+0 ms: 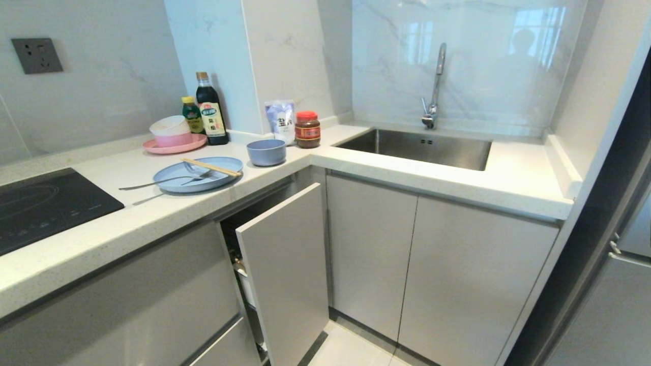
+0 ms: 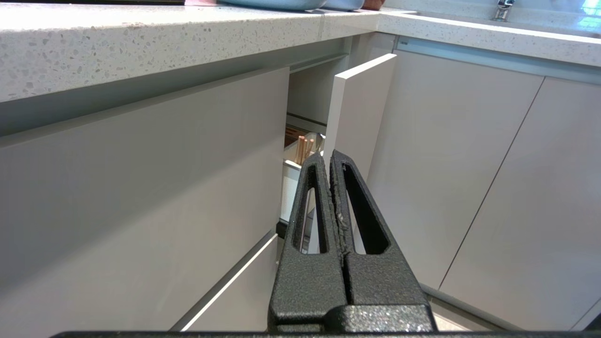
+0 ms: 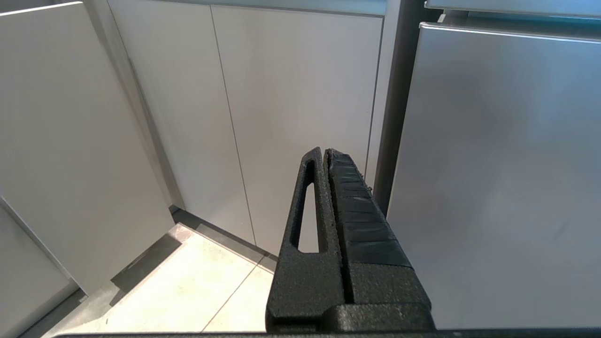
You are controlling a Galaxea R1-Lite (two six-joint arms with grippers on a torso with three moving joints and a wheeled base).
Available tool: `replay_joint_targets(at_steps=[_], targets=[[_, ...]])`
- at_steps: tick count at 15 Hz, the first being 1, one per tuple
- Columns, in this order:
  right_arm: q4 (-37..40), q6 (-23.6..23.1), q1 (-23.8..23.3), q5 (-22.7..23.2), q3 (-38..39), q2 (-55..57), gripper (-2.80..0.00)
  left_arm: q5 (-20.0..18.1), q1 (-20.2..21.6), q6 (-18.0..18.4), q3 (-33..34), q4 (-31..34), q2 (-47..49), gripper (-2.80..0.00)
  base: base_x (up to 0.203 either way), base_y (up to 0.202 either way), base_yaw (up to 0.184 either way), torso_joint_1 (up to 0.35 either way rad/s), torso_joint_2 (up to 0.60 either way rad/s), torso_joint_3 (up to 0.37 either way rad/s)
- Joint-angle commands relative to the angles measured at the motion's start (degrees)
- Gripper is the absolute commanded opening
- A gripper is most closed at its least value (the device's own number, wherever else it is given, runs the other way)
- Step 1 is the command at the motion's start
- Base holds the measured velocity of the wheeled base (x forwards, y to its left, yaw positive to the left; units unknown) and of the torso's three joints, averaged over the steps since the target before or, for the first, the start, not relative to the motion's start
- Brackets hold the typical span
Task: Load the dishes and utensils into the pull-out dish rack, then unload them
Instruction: Open the cupboard
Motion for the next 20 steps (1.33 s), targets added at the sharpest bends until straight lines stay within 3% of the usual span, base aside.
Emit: replay_joint_targets(at_steps=[1,15,17,20], targets=[[-0.01,-0.05,0.02,0.0,0.09,-0.21,-2.8,0.02,0.03,-0.04,1.49,-0.08,-0.01,-2.8,0.0,0.0,0.0,0.0,0.0,0.0],[-0.05,-0.04,0.02,0.0,0.09,-0.21,-2.8,0.09,0.03,0.64,0.97,-0.99,-0.01,-2.8,0.0,0.0,0.0,0.0,0.0,0.0],[-0.01,-0.03,0.02,0.0,0.09,-0.21,-2.8,0.1,0.03,0.66,-5.16,-0.53,0.02,-2.8,0.0,0.0,0.0,0.0,0.0,0.0],[-0.02,0.02,0.02,0.0,0.09,-0.21,-2.8,-0.09,0.04,0.71,-24.94,10.03,3.0,-2.8,0.0,0.0,0.0,0.0,0.0,0.0]])
